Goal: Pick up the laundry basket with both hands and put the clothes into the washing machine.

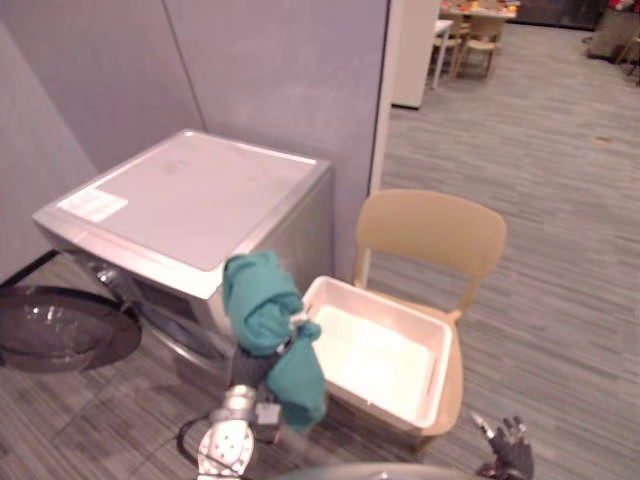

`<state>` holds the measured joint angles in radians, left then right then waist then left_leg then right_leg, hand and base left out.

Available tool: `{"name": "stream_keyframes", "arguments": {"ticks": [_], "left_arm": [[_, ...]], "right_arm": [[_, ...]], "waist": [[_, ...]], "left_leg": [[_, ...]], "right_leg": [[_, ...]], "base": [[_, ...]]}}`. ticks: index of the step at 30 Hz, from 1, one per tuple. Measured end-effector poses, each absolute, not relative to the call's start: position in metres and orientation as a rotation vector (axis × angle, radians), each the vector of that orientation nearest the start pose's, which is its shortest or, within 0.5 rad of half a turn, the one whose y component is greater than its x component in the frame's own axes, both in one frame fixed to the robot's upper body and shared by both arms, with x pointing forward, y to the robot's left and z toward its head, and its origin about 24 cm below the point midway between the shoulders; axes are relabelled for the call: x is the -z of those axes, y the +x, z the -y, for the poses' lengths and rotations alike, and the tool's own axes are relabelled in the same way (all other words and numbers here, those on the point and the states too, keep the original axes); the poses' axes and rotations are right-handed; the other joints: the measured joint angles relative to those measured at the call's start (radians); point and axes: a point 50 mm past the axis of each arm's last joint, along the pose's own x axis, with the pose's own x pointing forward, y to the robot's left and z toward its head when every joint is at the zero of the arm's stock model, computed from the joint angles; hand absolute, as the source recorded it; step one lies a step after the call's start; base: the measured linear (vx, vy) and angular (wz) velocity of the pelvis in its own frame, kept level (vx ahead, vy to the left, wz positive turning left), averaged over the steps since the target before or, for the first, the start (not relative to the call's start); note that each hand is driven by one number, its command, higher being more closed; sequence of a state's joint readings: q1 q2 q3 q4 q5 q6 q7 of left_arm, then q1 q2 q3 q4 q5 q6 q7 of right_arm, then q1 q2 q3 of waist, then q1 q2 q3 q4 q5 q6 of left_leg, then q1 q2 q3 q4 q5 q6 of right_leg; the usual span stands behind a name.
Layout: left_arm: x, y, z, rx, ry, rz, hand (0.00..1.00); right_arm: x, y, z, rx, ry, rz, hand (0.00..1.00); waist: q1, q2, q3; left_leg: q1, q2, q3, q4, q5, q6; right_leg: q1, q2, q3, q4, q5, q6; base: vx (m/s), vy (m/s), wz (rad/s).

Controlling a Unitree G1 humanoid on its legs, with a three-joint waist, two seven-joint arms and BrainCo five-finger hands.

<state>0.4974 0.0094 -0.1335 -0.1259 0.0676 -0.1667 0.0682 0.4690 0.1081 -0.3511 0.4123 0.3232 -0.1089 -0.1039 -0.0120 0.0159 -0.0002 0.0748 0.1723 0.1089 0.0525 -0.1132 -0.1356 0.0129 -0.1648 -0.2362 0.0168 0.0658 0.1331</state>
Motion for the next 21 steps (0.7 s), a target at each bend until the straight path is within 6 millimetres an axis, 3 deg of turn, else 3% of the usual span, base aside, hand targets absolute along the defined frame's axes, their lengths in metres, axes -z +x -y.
{"name": "stream_keyframes", "arguments": {"ticks": [1,3,4,7,11,16,18,21], "left_arm": [[0.017,0.144,-0.149,-0.065,0.066,-0.223,1.0],[0.056,0.131,-0.155,-0.073,0.122,-0.402,1.0],[0.078,0.119,-0.159,-0.077,0.16,-0.513,1.0],[0.119,0.085,-0.17,-0.124,0.204,-0.767,1.0],[0.133,0.077,-0.188,-0.244,0.184,-0.863,1.0],[0.143,0.065,-0.205,-0.387,0.12,-0.946,1.0],[0.145,0.062,-0.21,-0.444,0.078,-0.971,1.0],[0.144,0.06,-0.218,-0.527,0.04,-0.969,1.0]], "right_arm": [[0.117,0.049,0.219,0.75,0.36,-0.73,0.0],[0.134,0.032,0.21,0.755,0.377,-0.851,0.0],[0.144,0.021,0.204,0.759,0.386,-0.928,0.0],[0.155,0.009,0.208,0.823,0.407,-1.017,0.0],[0.162,-0.014,0.207,0.889,0.414,-1.129,0.0],[0.165,-0.007,0.205,0.878,0.402,-1.152,0.0],[0.165,-0.002,0.204,0.867,0.404,-1.147,0.0],[0.164,0.037,0.202,0.763,0.38,-1.078,0.0]], "waist": [[0.0,-0.001,-0.001],[0.003,-0.004,-0.001],[0.004,-0.006,-0.002],[0.004,-0.016,-0.008],[0.026,-0.021,-0.011],[0.022,-0.032,-0.01],[0.023,-0.037,0.002],[0.031,-0.041,0.056]], "left_leg": [[0.0,0.0,-0.002,0.0,0.0,0.0],[-0.001,-0.002,-0.022,0.001,0.001,0.0],[-0.001,-0.003,-0.026,0.001,0.001,0.0],[-0.001,-0.008,-0.031,-0.001,0.003,-0.003],[-0.001,-0.017,-0.058,-0.004,0.005,-0.004],[-0.007,-0.032,-0.133,0.012,0.03,-0.011],[-0.048,-0.037,-0.194,0.053,0.037,-0.013],[-0.125,-0.036,-0.278,0.093,0.065,-0.026]], "right_leg": [[0.003,-0.002,-0.006,0.002,-0.001,-0.001],[0.02,-0.008,-0.032,0.003,-0.011,-0.004],[0.025,-0.01,-0.041,0.006,-0.016,-0.001],[0.026,-0.015,-0.044,0.009,-0.024,0.007],[0.039,-0.026,-0.068,0.016,-0.031,0.012],[0.063,-0.04,-0.115,0.041,-0.058,0.018],[0.071,-0.048,-0.174,0.083,-0.094,0.013],[0.04,-0.066,-0.27,0.199,-0.167,0.0]], "base": [[0.0,0.0,0.35],[0.01,-0.003,0.35],[0.01,-0.002,0.23],[0.03,0.006,0.07],[0.04,0.007,0.2],[0.04,-0.009,0.3],[0.01,-0.055,0.91],[-0.09,-0.094,1.04]]}}
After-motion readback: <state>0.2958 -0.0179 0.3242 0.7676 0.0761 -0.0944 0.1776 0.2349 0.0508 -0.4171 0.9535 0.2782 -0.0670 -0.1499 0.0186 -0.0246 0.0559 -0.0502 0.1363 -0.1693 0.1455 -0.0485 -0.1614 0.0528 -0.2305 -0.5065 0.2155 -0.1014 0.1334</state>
